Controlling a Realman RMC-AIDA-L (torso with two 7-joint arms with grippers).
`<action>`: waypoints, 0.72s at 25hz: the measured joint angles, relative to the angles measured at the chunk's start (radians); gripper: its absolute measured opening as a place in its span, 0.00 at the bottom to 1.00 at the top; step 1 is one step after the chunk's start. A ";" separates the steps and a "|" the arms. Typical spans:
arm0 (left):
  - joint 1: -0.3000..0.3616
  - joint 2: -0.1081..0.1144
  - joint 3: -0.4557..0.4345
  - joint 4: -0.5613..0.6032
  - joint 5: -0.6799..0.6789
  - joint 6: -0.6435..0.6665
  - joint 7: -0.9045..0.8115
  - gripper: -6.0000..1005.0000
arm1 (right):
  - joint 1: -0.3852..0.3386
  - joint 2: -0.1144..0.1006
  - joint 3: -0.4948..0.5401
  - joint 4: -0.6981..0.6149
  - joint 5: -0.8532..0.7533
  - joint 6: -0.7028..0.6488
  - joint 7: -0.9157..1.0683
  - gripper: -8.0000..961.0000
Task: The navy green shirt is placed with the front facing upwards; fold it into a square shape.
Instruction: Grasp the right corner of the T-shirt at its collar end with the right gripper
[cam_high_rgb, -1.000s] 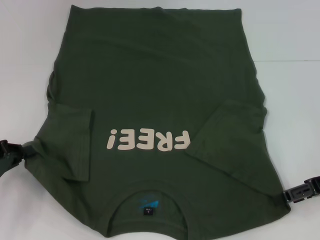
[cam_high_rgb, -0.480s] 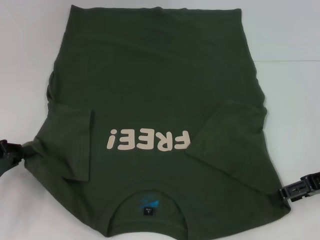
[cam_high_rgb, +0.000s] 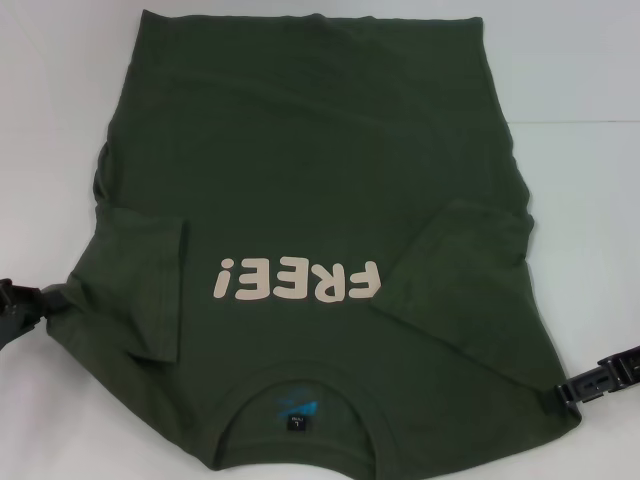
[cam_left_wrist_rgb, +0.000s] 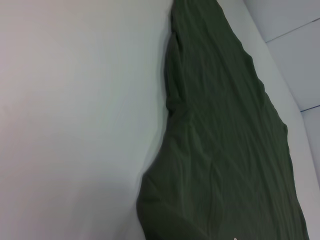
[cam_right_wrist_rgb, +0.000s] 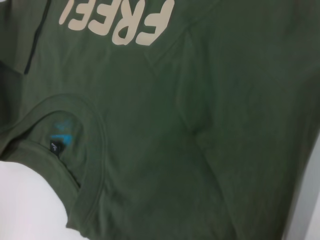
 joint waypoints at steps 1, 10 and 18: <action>0.000 0.000 0.000 0.000 0.000 0.000 -0.001 0.01 | 0.000 0.001 -0.003 0.000 0.000 0.006 0.000 0.91; 0.001 0.000 0.000 0.000 0.000 -0.008 -0.006 0.01 | 0.022 0.013 -0.007 0.009 0.000 0.013 0.029 0.90; 0.001 0.001 0.000 0.000 0.000 -0.016 -0.007 0.01 | 0.049 0.030 -0.042 0.011 -0.010 0.013 0.044 0.90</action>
